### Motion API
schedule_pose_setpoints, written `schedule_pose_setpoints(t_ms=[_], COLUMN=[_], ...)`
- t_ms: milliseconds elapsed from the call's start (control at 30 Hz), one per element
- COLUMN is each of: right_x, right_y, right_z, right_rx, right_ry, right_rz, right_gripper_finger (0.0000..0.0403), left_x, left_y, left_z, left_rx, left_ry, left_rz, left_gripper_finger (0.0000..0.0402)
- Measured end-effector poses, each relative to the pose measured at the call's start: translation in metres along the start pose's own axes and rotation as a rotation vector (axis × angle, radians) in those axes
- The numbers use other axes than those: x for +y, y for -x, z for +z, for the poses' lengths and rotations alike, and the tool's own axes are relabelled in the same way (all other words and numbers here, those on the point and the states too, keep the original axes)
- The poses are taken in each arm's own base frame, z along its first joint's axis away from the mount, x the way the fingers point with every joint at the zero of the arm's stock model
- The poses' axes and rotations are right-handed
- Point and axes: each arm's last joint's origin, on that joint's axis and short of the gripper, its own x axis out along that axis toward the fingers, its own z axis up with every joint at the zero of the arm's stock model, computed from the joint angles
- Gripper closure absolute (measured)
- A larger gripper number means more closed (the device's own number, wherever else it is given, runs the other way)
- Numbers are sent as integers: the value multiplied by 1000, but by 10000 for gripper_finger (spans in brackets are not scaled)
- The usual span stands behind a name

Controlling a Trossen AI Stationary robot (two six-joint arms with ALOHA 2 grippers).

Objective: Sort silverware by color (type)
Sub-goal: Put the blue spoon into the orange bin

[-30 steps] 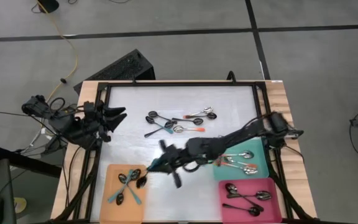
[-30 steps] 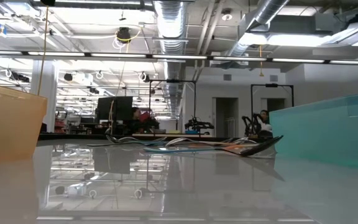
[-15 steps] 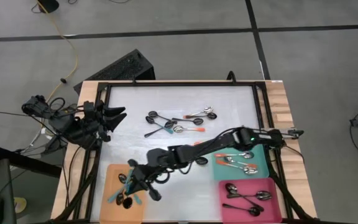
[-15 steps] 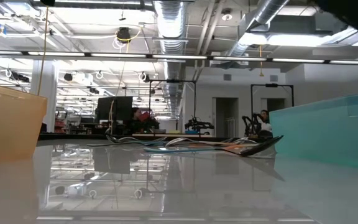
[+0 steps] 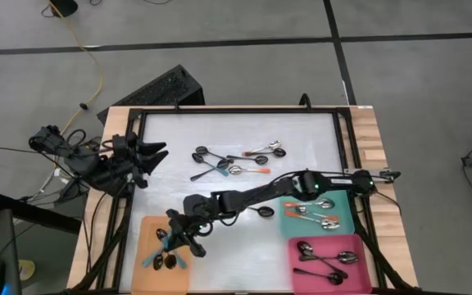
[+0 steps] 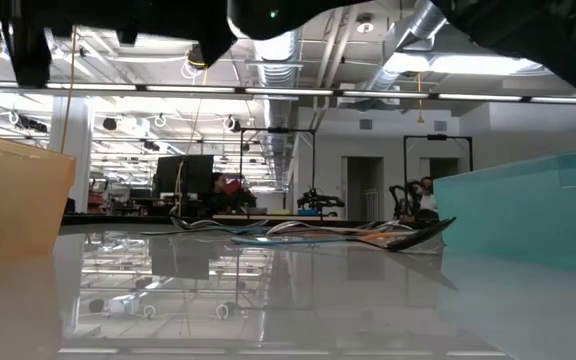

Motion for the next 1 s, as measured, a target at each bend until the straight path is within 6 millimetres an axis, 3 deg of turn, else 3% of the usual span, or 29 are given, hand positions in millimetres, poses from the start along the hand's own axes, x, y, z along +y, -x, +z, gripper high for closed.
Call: schedule_pose_setpoints(t_ms=[167, 367, 1000], right_x=[-6, -21, -33], right_y=[-1, -6, -2], right_z=[-6, -32, -39], right_rx=[0, 18, 54], right_ry=[27, -65, -146], right_rz=[-7, -6, -39], right_gripper_finger=[398, 398, 374], left_x=[1, 1, 2], left_y=[0, 0, 0], left_z=[-3, -4, -5], left_rx=[21, 26, 35], left_ry=[-9, -5, -12], left_rz=[10, 12, 15], left_gripper_finger=[251, 251, 251])
